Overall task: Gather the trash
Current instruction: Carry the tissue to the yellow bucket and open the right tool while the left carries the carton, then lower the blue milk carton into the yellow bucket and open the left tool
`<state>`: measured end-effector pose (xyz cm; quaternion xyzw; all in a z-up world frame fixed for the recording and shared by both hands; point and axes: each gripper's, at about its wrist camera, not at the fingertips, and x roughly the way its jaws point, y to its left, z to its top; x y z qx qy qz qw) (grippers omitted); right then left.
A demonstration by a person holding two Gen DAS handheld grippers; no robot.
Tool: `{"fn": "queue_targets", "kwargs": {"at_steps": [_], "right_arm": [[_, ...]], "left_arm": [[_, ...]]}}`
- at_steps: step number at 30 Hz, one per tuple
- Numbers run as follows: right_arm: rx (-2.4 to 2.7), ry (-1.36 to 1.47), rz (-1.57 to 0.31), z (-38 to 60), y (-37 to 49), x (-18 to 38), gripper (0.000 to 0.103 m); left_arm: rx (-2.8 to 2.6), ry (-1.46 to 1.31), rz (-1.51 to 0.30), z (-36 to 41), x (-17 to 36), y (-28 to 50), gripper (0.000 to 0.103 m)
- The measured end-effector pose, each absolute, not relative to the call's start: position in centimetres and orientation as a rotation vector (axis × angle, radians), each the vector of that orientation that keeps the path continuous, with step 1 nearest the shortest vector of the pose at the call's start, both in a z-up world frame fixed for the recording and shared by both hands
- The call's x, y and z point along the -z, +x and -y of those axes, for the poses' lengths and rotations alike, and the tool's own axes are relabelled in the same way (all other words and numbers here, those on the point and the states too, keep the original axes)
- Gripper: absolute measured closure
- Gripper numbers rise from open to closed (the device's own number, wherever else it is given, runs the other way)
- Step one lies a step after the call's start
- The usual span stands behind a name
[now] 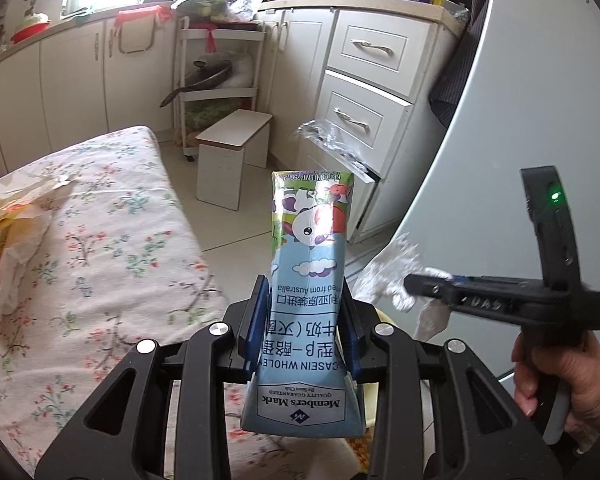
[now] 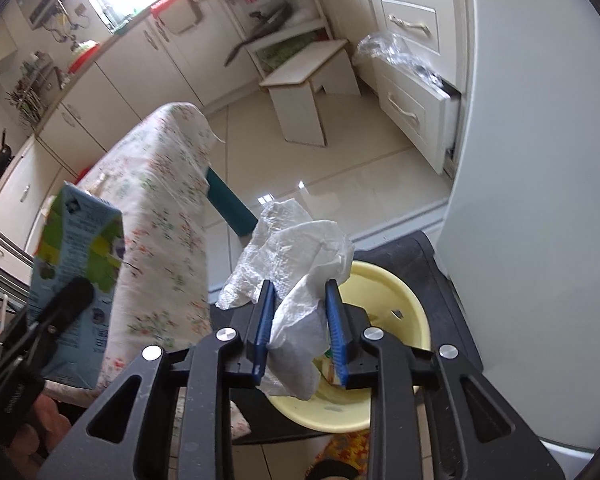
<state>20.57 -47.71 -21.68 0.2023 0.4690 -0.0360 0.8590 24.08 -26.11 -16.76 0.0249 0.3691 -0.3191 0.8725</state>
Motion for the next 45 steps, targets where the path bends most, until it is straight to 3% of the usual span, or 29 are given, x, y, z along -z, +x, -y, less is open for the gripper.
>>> {"fn": "queue_targets", "kwargs": {"at_steps": [6,18,45], "right_arm": [[0.092,0.423,-1.037,48.2,20.5,22.9,0.065],[0.095,0.442,-1.000,48.6,20.4,22.2,0.056],[0.161,0.484,-0.490,51.0,16.2,13.5,0.041]], "left_arm": [[0.678,0.055,-0.787,27.6,17.1,23.9,0.072],[0.688,0.070,-0.814,29.1,18.3,23.8,0.072],[0.744,0.140,-0.911,34.6,22.5,21.5,0.072]]}}
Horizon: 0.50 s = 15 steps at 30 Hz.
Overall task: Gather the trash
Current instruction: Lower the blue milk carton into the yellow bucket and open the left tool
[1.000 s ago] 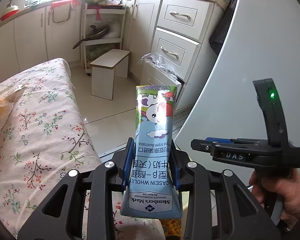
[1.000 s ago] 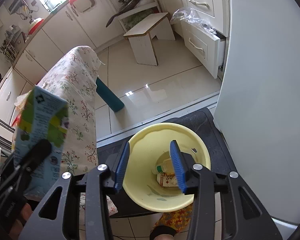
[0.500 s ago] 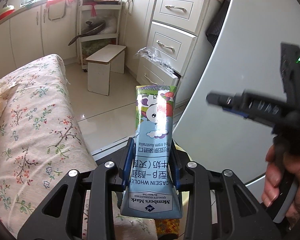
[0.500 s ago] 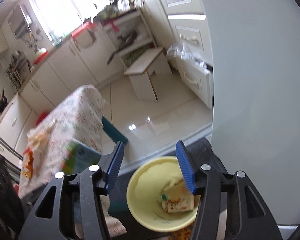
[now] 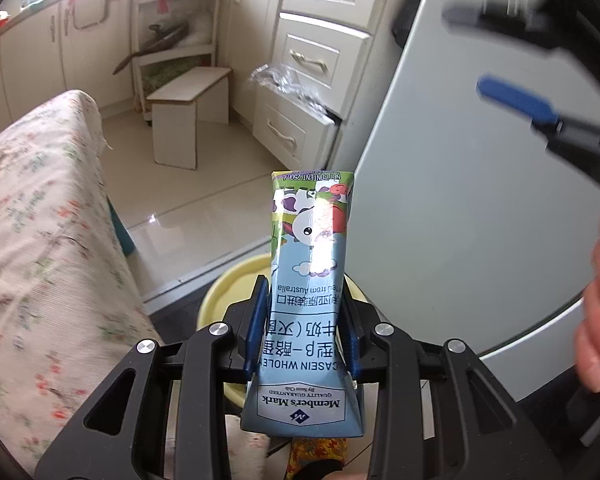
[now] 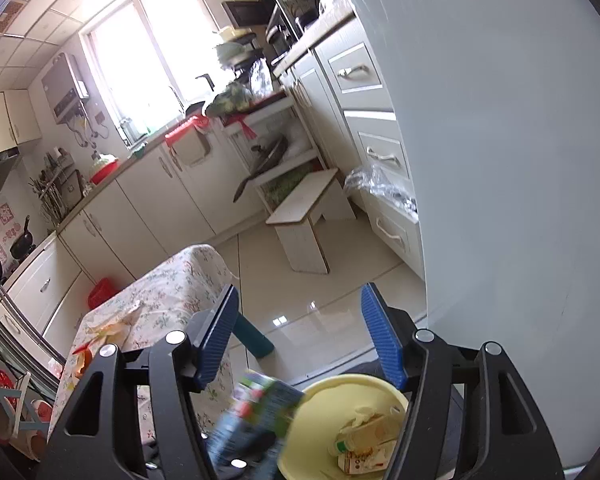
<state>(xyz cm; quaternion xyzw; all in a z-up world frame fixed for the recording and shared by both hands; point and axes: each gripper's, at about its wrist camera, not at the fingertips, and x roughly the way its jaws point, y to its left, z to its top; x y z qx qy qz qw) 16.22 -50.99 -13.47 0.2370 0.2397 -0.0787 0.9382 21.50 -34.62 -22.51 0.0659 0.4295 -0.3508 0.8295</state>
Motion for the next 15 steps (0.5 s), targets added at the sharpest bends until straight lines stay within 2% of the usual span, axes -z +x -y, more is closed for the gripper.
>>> {"fn": "queue_targets", "kwargs": {"at_steps": [11,15], "right_arm": [[0.150,0.506,-0.446,51.7,16.3,13.0,0.040],[0.146,0.512,-0.440,52.0,16.2,13.0,0.040]], "left_arm": [[0.734,0.196,-1.001,37.9,26.8,21.5,0.071],[0.720,0.209,-1.015,38.5,27.4,21.8,0.059]]}}
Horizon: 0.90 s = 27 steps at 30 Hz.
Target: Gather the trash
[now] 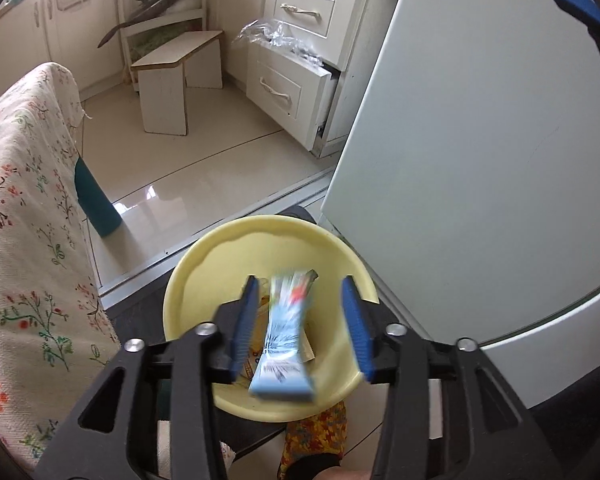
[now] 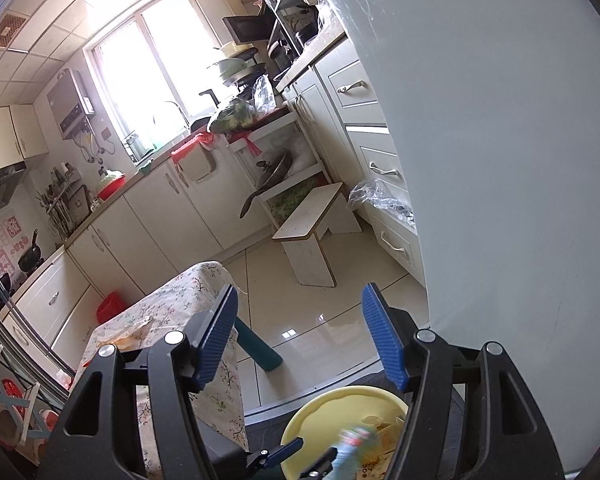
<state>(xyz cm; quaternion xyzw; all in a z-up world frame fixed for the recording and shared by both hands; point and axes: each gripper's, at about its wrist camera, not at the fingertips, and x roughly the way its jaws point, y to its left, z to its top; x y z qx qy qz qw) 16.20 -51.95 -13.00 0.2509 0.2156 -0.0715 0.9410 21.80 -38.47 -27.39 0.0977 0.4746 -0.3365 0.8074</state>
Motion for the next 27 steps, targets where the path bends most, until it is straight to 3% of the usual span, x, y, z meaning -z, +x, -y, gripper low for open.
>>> {"fn": "queue_targets", "kwargs": {"at_steps": [16,27], "right_arm": [[0.132,0.497,-0.442,50.9,16.0,12.7,0.038],[0.096,0.476,-0.441,48.8,17.2,12.1,0.038]], "left_arm": [[0.733,0.210,-0.950,37.6,24.0,20.3,0.044],[0.690,0.181,-0.847,31.0,18.9,18.8,0.039]]}}
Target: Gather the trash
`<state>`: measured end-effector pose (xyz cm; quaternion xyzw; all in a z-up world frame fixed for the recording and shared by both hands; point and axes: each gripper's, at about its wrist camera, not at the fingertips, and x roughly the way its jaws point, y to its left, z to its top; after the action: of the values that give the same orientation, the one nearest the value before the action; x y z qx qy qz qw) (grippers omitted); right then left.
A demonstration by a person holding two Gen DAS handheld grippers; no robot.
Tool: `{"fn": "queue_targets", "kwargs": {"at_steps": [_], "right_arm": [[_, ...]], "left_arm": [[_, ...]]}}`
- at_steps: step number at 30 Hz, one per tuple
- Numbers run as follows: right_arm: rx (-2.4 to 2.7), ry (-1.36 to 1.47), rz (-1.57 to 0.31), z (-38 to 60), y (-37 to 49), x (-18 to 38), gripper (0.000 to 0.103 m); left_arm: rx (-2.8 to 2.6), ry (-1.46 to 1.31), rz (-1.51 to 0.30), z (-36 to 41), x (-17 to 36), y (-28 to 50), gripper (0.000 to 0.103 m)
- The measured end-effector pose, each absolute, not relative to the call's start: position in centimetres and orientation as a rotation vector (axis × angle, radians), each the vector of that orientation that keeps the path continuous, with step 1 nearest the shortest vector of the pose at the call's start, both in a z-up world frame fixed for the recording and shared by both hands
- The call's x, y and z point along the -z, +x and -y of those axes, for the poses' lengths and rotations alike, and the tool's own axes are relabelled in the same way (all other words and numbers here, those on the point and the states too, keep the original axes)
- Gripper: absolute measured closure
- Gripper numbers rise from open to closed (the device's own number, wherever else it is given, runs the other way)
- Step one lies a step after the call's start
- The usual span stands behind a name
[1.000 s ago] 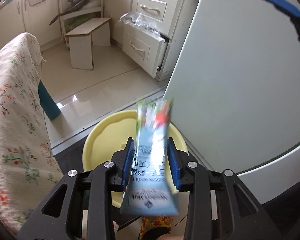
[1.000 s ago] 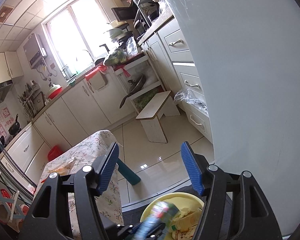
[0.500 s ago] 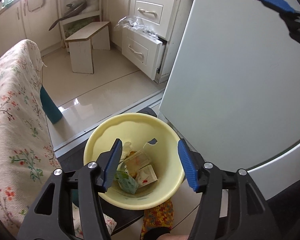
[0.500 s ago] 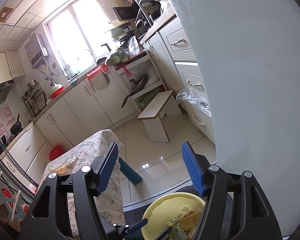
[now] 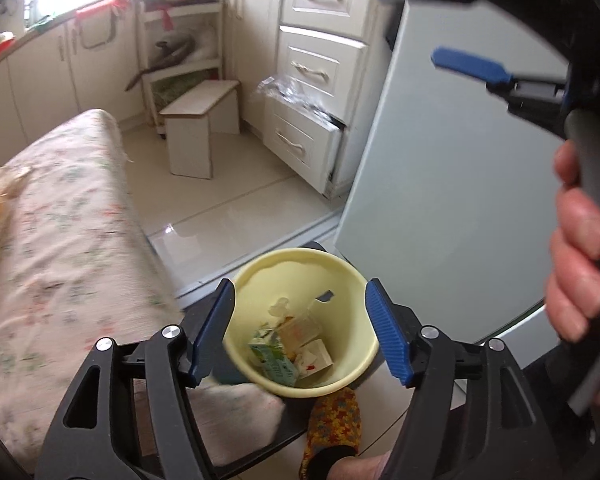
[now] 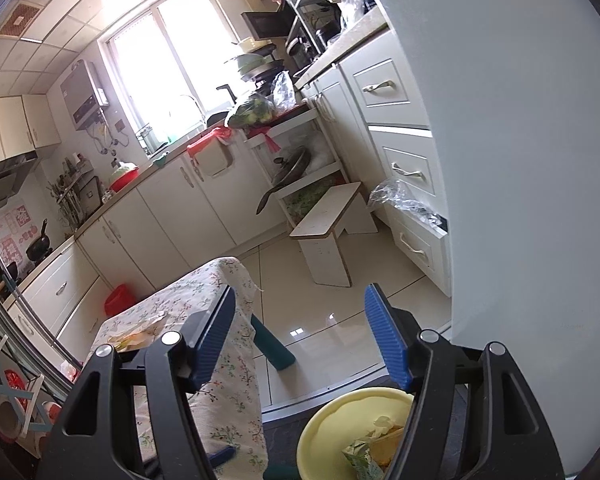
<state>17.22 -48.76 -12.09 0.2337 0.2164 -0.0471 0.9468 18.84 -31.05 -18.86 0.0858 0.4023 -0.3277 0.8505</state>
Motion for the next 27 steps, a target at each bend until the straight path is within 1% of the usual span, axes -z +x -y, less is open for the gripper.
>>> {"fn": "queue_targets", "kwargs": {"at_steps": [7,13,22,27], "right_arm": [[0.061,0.451,-0.463,46.9,18.5,12.0,0.037],[0.035,0.429,-0.486,45.3,19.4,12.1,0.035],[-0.021,0.386,-0.513,42.0,20.8,11.9,0.034],[-0.044,0.368,-0.527,40.7,21.5,12.0,0.034]], "left_arm": [[0.580,0.148,-0.799,24.3,16.5,19.7,0.038],[0.384,0.042,-0.785,14.5,15.4,22.1,0.038],[0.094,-0.264,-0.831,0.9,17.8,27.0,0.038],[0.050,-0.399,-0.846,-2.2,19.6,29.0,0.038]]}}
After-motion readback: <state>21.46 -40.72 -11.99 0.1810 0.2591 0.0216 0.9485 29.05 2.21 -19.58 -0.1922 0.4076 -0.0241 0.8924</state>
